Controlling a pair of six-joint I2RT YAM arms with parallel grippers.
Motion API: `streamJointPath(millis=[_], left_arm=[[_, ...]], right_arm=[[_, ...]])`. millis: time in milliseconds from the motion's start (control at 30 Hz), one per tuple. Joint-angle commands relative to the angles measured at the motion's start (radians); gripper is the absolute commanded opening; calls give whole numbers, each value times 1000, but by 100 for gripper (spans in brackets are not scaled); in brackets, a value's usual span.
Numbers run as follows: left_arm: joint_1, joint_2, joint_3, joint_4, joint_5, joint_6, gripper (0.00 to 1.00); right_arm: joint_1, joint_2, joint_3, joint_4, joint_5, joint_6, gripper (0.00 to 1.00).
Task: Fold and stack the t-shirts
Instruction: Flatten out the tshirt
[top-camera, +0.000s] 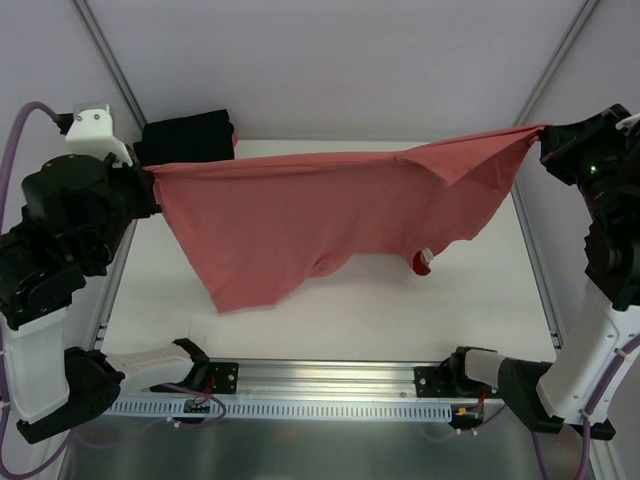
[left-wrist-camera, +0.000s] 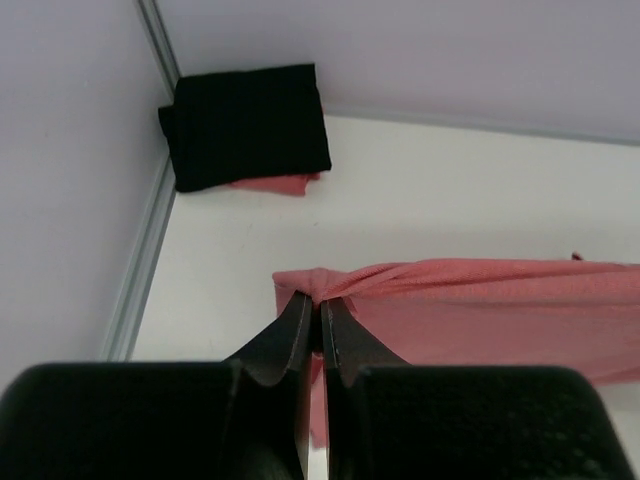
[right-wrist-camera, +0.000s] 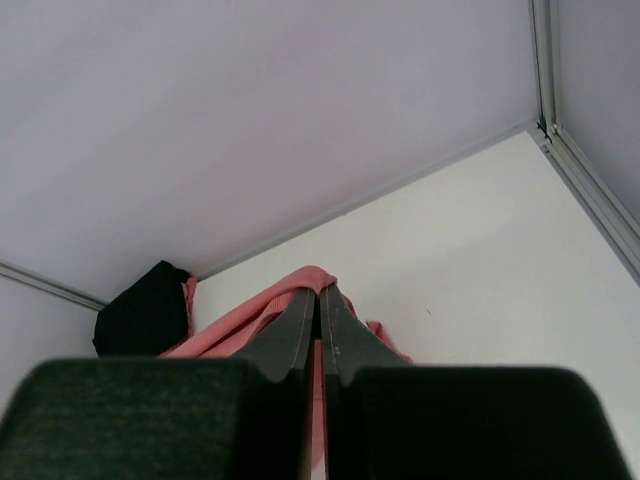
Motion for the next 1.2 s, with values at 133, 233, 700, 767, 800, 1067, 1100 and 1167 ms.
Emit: streamJointPath(millis=[133,233,700,767,800,1067,1100,1167], left_arm=[[7,-84,97,203,81,169,0],[9,-81,79,195,106,185,0],[58,149,-265,479,282,241,0],[122,206,-279,539,371,203,0],[140,276,-271,563,394,198,0],[194,666,351,575,462,275,0],[196,684,418,550,466,298,0],[194,651,445,534,463,297,0]], right_arm=[[-20,-133,23,142,82,-27,0],[-20,-141,-6,91,64,-18,0],[-20,155,-233,172,-153,3,0],[-22,221,-221,194,-173,5,0],[-22,294,-172,201,-168,6,1],[-51,606,371,186,-203,57,0],[-58,594,362,209,-212,86,0],[-85,501,236,303,-251,114,0]])
